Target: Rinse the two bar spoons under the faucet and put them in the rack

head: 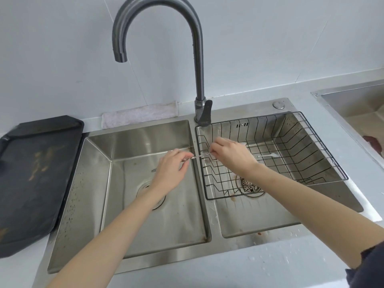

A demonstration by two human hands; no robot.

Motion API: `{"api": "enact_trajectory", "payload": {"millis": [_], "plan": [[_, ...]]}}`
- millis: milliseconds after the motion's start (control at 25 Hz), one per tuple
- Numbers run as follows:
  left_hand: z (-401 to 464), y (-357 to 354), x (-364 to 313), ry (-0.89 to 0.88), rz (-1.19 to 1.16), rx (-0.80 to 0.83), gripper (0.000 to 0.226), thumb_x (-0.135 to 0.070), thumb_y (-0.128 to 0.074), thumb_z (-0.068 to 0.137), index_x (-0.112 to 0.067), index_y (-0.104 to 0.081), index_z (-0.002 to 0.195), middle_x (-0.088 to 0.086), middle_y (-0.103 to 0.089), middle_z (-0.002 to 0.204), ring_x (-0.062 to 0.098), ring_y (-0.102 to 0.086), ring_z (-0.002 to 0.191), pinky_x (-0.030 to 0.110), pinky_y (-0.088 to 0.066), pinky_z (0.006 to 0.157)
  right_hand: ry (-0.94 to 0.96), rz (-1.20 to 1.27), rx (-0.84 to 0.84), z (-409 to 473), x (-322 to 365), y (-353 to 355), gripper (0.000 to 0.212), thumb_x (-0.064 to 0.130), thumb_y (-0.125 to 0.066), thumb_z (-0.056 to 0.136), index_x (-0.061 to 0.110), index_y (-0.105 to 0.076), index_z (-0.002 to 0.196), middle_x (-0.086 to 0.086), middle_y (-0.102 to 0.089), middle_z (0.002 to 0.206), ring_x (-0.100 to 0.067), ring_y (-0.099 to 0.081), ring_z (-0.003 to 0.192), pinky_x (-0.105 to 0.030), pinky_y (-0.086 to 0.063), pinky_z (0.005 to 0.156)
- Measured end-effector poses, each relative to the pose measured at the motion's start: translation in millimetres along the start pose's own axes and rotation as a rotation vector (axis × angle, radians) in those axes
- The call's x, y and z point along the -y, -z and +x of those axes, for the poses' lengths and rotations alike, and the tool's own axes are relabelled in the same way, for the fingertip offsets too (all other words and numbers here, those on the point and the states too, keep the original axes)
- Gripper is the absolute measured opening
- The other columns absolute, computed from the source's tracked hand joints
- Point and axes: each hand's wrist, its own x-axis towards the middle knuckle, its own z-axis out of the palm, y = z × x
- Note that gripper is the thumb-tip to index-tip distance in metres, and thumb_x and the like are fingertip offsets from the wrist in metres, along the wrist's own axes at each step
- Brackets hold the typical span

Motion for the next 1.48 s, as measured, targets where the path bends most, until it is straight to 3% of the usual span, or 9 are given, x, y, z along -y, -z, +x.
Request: {"api": "enact_trajectory", "payload": {"millis": [160,360,640,800,960,1040,1200,1480], "plan": [[5,-6,-11,-0.043,0.074,-0.023,0.039,-0.022,-0.047,0.091,-0.022,-0.045,0.13,-0.003,-0.048,0.137,0.017,-0.039,0.127,0.031,-0.021,0.106,-0.185,-0.033,0.022,-27,-40,16,0.007,0.005,-0.063,0.084,-0.002,-0.064,0.083,-0.017,-0.064,0.082,-0.035,-0.065,0.067,-0.033,-0.047,0.047],[12,-30,-18,-0.015,0.129,0.156,0.061,-0.037,-0.042,0.091,-0.016,-0.018,0.143,0.001,-0.017,0.155,0.018,-0.013,0.143,0.038,-0.008,0.117,-0.413,-0.085,0.167,-66,-83,32,0.018,0.012,-0.05,0.094,-0.001,-0.061,0.1,-0.018,-0.059,0.101,-0.04,-0.061,0.087,-0.043,-0.049,0.064],[12,-76,-28,0.054,0.179,0.347,0.075,-0.046,-0.034,0.092,-0.012,0.008,0.144,0.006,0.015,0.156,0.022,0.016,0.143,0.044,0.006,0.117,-0.497,-0.1,0.402,-86,-110,13,0.022,0.019,-0.044,0.096,0.005,-0.059,0.107,-0.013,-0.058,0.112,-0.037,-0.061,0.095,-0.043,-0.049,0.071],[8,-89,-24,0.1,0.227,0.396,0.082,-0.048,-0.037,0.09,-0.01,0.012,0.142,0.007,0.025,0.153,0.021,0.027,0.139,0.05,0.007,0.115,-0.49,-0.107,0.47,-89,-116,0,0.021,0.017,-0.041,0.097,0.007,-0.058,0.106,-0.011,-0.057,0.111,-0.036,-0.061,0.093,-0.037,-0.043,0.066],[7,-92,-20,0.082,0.253,0.401,0.084,-0.05,-0.036,0.089,-0.009,0.016,0.141,0.002,0.037,0.143,0.017,0.036,0.13,0.05,0.007,0.115,-0.499,-0.12,0.517,-86,-117,-9,0.021,0.018,-0.043,0.096,0.008,-0.06,0.107,-0.01,-0.057,0.113,-0.036,-0.062,0.095,-0.04,-0.048,0.07],[8,-92,-20,0.082,0.255,0.408,0.085,-0.05,-0.036,0.089,-0.009,0.017,0.141,-0.001,0.039,0.136,0.016,0.037,0.127,0.05,0.007,0.115,-0.494,-0.111,0.551,-82,-114,-13,0.022,0.019,-0.044,0.096,0.01,-0.061,0.107,-0.01,-0.057,0.114,-0.036,-0.061,0.098,-0.041,-0.049,0.073],[8,-91,-22,0.089,0.248,0.412,0.084,-0.049,-0.036,0.09,-0.009,0.016,0.141,0.005,0.03,0.151,0.018,0.033,0.134,0.049,0.007,0.115,-0.523,-0.075,0.591,-77,-110,-17,0.022,0.019,-0.045,0.096,0.01,-0.062,0.105,-0.009,-0.057,0.114,-0.036,-0.059,0.101,-0.04,-0.047,0.077],[7,-90,-22,0.093,0.242,0.416,0.082,-0.046,-0.037,0.09,-0.009,0.015,0.142,0.006,0.026,0.153,0.022,0.028,0.139,0.048,0.005,0.116,-0.553,-0.017,0.613,-78,-114,-24,0.016,0.015,-0.049,0.092,0.01,-0.064,0.097,-0.007,-0.06,0.11,-0.032,-0.059,0.103,-0.035,-0.044,0.072]]}}
